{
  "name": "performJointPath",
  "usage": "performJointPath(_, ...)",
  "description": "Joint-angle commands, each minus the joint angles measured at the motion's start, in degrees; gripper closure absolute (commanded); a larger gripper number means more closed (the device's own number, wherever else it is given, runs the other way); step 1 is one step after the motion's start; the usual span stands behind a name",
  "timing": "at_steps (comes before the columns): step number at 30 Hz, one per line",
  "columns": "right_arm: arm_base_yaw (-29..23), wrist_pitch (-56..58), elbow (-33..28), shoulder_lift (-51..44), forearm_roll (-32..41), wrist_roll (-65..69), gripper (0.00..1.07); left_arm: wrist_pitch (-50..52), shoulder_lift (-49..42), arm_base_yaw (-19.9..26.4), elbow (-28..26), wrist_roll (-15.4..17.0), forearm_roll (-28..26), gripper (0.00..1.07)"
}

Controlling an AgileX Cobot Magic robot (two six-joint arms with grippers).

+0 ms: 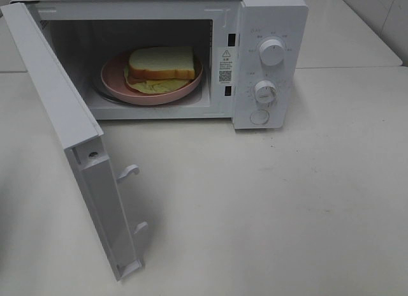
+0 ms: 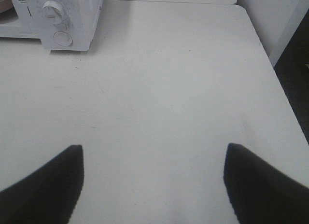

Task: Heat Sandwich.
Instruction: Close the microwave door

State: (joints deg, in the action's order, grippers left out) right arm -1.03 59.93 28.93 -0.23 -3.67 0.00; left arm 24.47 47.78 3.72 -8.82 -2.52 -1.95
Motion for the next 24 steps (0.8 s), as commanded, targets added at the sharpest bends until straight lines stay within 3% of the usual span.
performJointPath(1, 0.34, -0.63, 0.00, -1.49, -0.11, 0.34, 0.31, 4.58, 2.58, -0.34, 0.11, 5.73, 5.67, 1.06)
performJointPath(2, 0.34, -0.63, 0.00, -1.49, -0.11, 0.34, 0.31, 7.62, 4.98, -0.34, 0.11, 9.34, 11.46, 1.06)
performJointPath(4, 0.34, -0.63, 0.00, -1.49, -0.11, 0.34, 0.31, 11.06, 7.85, -0.34, 0.06, 13.18, 17.30, 1.06)
performJointPath(5, 0.34, -0.63, 0.00, -1.49, -0.11, 0.34, 0.31, 11.06, 7.85, -0.34, 0.06, 13.18, 17.30, 1.06)
performJointPath(6, 0.34, -0.63, 0.00, -1.49, -0.11, 0.34, 0.31, 14.09, 10.83, -0.34, -0.23, 16.27, 22.23, 1.06)
performJointPath(13, 0.34, -0.63, 0.00, -1.49, -0.11, 0.34, 0.31, 22.69, 20.23, -0.34, -2.29, 21.54, 31.51, 1.06)
performJointPath(19, 0.34, -0.63, 0.00, -1.49, -0.11, 0.34, 0.31, 23.89, 24.52, -4.30, -4.13, 20.80, 31.80, 1.06)
performJointPath(23, 0.34, -0.63, 0.00, -1.49, -0.11, 0.34, 0.31, 24.06, 27.44, -10.94, -4.58, 14.21, 23.95, 1.06)
performJointPath(24, 0.34, -0.63, 0.00, -1.49, -0.11, 0.34, 0.31, 24.06, 27.44, -10.94, -4.58, 14.21, 23.95, 1.06)
